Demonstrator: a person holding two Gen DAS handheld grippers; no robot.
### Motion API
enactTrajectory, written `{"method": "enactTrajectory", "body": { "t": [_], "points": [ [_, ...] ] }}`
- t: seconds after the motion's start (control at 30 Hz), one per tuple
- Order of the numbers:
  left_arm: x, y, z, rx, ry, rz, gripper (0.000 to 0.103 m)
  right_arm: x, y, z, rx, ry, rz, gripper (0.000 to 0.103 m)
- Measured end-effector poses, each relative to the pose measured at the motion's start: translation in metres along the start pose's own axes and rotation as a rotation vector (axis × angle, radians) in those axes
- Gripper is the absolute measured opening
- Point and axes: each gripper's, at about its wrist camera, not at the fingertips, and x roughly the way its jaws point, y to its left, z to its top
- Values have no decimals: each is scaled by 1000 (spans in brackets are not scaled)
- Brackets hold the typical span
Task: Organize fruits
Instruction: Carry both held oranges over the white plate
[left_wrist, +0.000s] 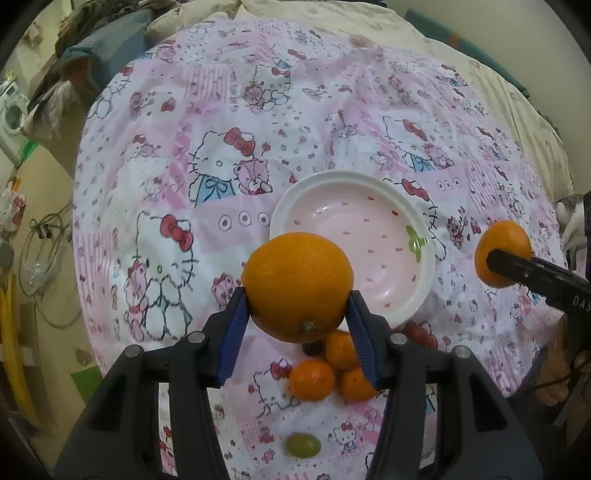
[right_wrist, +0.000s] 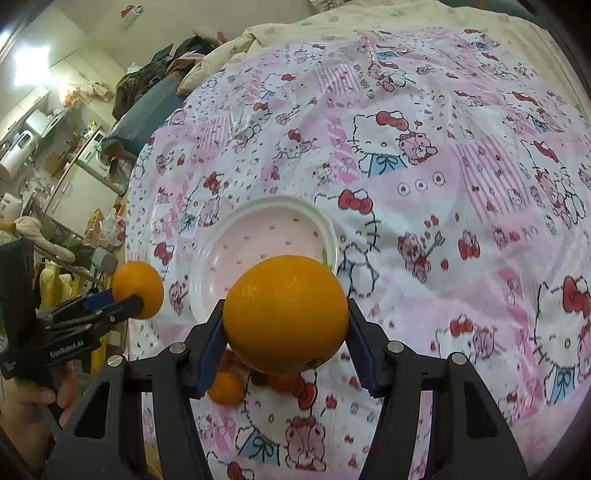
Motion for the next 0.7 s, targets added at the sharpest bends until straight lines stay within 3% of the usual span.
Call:
{"method": "enactTrajectory", "body": {
  "t": [0.37, 0.7],
  "points": [
    [36, 10, 37, -17, 12, 1, 49, 57, -2, 51, -6, 87, 46, 62],
    [56, 12, 40, -32, 55, -24, 49, 122, 4, 56, -13, 233, 43, 62]
  ]
}}
